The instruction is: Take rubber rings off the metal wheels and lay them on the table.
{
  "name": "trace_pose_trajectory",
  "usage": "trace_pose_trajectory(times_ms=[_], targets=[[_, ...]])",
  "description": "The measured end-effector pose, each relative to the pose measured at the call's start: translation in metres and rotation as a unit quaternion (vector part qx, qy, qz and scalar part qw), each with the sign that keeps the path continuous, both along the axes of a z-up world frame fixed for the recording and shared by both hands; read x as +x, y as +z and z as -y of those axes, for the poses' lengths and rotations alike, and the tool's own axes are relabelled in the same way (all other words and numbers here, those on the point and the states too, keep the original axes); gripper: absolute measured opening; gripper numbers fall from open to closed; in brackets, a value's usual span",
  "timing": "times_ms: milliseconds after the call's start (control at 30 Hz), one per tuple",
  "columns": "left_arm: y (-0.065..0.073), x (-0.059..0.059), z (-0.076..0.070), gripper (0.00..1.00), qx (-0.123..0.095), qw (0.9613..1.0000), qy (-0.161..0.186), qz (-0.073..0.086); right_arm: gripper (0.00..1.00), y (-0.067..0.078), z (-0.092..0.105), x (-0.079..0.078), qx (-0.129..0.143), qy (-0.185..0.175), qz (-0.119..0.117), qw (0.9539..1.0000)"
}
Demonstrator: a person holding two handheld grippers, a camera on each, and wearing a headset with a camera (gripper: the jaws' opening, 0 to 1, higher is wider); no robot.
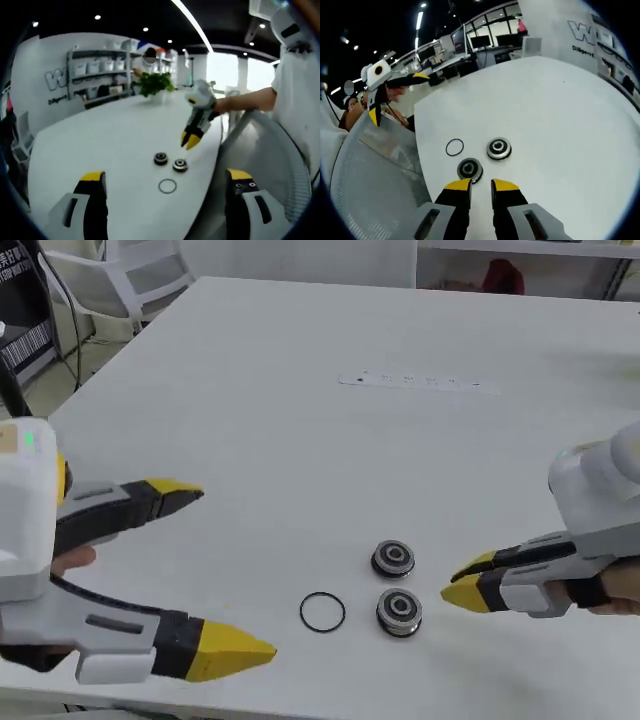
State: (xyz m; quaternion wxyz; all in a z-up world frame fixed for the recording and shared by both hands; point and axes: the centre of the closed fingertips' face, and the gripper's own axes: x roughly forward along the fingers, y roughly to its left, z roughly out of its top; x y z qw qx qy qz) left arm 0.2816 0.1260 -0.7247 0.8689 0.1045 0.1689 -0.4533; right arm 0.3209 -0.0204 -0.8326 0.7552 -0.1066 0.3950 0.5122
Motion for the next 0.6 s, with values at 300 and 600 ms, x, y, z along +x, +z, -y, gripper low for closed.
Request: trace_pose_trajectory(times_ms=[300,600], targets=[[0.060,0.017,0.042,1.00,-0.013,0.9951,-0.064,0.073,0.18,-0.006,-0.006,-0.001,0.011,0.013,-0.007,0.9998],[0.060,0.034,0.085,0.99,0.005,0.9888,-0.117,0.093,0.25,-0.015,-0.005,-0.001,0.003,0.023,-0.001,0.9997]])
